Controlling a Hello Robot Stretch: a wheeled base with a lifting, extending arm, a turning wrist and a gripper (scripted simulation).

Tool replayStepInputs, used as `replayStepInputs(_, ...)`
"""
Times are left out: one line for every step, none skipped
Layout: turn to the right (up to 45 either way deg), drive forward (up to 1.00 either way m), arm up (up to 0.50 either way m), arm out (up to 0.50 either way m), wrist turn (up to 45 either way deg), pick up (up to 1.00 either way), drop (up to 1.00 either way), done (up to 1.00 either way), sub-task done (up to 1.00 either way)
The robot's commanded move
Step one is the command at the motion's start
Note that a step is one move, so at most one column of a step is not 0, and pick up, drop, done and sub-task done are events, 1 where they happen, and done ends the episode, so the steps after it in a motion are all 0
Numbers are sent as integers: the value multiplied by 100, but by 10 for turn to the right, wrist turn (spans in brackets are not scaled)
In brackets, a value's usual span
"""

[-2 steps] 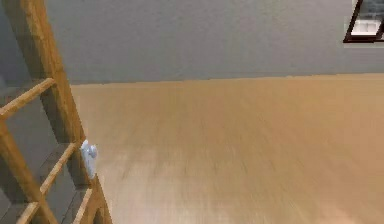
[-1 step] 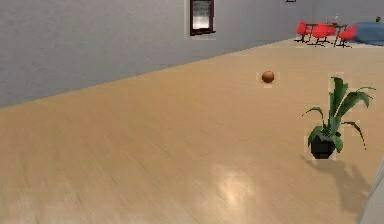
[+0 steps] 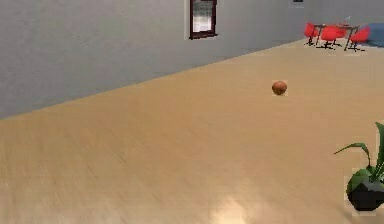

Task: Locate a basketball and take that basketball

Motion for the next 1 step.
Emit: replayStepInputs(210, 0, 0, 0, 0, 0, 0, 0, 0)
